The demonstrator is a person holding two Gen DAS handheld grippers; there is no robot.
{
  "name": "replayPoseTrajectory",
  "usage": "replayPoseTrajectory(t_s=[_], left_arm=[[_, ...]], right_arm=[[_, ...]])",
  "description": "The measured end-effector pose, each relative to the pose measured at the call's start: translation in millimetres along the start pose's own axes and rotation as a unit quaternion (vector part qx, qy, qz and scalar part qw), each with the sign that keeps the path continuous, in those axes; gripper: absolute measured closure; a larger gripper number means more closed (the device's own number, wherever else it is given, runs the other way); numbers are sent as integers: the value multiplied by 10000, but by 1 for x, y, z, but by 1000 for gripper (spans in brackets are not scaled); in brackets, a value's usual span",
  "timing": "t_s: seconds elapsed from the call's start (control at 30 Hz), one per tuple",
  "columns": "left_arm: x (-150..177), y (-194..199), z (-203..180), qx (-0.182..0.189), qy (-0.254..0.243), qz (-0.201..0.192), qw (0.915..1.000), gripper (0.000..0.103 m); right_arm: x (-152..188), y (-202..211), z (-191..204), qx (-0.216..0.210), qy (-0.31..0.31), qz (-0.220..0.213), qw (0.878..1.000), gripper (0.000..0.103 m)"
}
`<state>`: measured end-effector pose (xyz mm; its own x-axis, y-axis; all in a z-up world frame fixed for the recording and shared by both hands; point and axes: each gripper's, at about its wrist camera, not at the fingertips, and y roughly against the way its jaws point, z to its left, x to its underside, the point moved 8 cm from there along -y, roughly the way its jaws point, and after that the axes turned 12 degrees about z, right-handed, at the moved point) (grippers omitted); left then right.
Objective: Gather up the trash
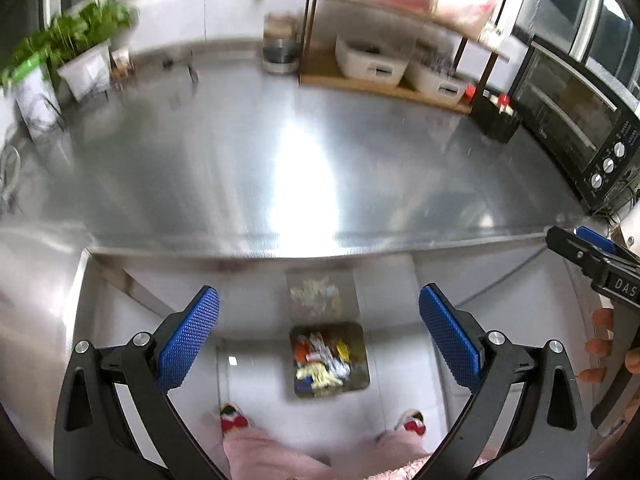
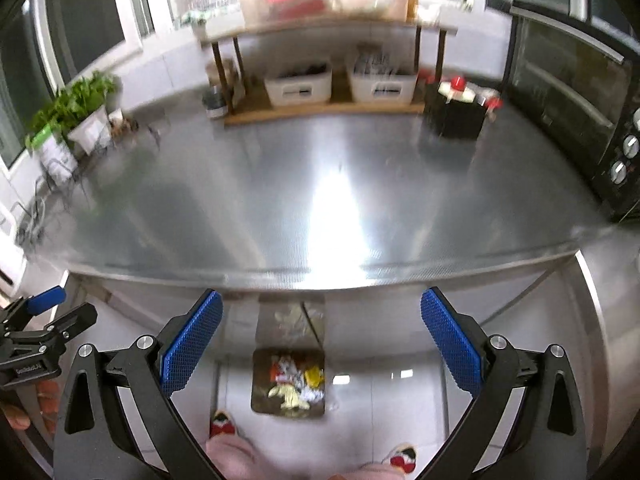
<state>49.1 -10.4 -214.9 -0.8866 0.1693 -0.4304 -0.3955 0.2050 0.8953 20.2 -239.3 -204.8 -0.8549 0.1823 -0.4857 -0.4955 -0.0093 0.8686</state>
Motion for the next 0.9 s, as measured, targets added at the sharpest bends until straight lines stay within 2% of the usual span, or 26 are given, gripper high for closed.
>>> replayPoseTrajectory(t_s=[0.17,0.33,0.53,0.7,0.9], left_arm=[[-19,47,-6,-45,29,-539,9985,8],[-29,78,-4,-118,72,-822,9965,8],[-41,125,-4,-374,13,-1437,9889,8],[-46,143,-8,-400,-36,-1686,9849,8],[-44,155,-10,-440,-94,-1849,9817,8]], right_arm=[[-20,50,-7,204,-34,-595,9980,3],[-30,83,-6,296,-6,-1002,9945,3],[-35,114,-5,511,-18,-1501,9874,3],[-39,139,-7,620,-54,-1849,9808,3],[-39,150,1,585,-16,-2005,9779,3]])
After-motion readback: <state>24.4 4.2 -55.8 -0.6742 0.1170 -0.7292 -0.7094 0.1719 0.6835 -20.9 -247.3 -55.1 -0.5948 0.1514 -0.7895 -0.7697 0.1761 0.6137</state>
